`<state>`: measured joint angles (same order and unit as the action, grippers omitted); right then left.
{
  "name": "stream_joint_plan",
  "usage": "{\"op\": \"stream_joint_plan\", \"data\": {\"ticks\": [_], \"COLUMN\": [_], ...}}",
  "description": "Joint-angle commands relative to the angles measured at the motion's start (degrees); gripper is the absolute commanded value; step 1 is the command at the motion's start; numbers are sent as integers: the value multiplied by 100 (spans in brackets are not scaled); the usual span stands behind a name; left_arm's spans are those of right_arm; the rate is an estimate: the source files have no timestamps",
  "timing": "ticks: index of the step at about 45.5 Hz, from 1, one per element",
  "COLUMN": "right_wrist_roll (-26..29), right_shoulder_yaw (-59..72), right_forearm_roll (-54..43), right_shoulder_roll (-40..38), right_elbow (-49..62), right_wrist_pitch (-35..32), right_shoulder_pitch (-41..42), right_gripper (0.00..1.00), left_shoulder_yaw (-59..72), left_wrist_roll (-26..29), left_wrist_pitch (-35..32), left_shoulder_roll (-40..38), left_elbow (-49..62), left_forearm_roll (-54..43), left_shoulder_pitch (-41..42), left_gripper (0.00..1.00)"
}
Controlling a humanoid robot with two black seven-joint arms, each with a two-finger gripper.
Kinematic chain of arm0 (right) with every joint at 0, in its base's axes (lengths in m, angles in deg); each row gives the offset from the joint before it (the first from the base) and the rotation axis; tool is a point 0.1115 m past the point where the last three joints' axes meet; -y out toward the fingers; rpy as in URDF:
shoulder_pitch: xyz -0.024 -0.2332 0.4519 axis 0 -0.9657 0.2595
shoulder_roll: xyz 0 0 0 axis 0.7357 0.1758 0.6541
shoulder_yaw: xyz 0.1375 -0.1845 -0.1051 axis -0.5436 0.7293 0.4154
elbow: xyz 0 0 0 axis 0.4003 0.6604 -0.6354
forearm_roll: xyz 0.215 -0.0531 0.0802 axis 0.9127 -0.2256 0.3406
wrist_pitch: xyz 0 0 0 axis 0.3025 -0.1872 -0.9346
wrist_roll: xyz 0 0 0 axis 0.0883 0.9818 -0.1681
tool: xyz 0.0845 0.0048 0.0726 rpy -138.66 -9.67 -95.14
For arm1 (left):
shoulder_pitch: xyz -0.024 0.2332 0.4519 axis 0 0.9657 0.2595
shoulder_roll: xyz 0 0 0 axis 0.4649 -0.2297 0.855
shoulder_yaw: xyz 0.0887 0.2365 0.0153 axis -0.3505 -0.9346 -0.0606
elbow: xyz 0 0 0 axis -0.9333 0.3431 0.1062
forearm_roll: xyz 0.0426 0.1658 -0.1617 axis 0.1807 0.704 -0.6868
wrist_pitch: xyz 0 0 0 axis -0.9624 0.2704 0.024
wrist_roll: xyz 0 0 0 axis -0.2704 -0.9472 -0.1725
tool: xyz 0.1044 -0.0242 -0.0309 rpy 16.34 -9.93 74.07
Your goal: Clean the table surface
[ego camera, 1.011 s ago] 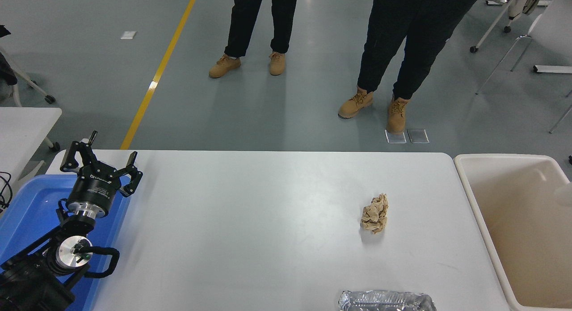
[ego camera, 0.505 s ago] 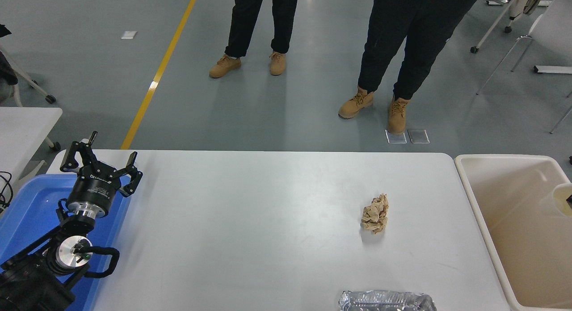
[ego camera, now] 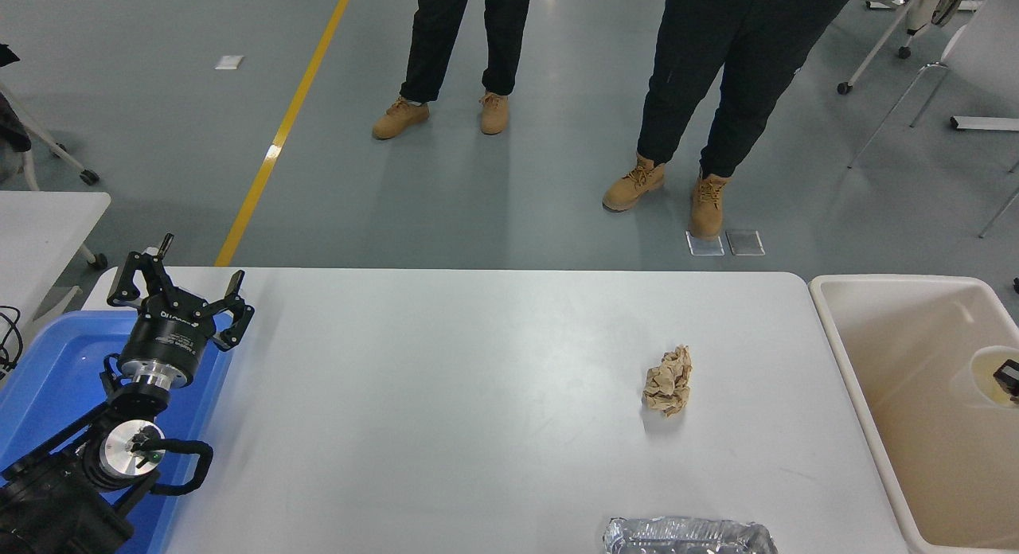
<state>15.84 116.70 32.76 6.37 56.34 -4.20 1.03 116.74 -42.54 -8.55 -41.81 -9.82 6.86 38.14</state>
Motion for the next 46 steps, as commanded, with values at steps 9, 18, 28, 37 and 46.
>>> {"op": "stream_joint_plan", "data": {"ticks": [9, 18, 28, 37, 46], "right_wrist_roll": [1, 1, 1, -8, -8], "right_shoulder_yaw": [-1, -1, -10, -45, -124], "right_forearm_roll": [7, 8, 8, 25, 122], "right_shoulder_roll": [81, 81, 81, 81, 72], "right_elbow": [0, 0, 0, 0, 0], "right_wrist_pitch": [86, 95, 121, 349, 665], "right_shoulder_pitch": [-60, -86, -95, -86, -77], "right_gripper": [9, 10, 22, 55, 83], "left_shoulder_yaw": [-2, -2, -2, -2, -2], "left_wrist_roll": [0, 0, 0, 0, 0], "left_wrist_pitch": [0, 0, 0, 0, 0], "left_shoulder_roll": [0, 0, 0, 0, 0], "left_elbow": [0, 0, 0, 0, 0], "left_forearm_roll": [0, 0, 0, 0, 0], "left_shoulder_pitch": [7, -1, -1, -1, -1], "left_gripper": [99, 99, 99, 99, 99]}}
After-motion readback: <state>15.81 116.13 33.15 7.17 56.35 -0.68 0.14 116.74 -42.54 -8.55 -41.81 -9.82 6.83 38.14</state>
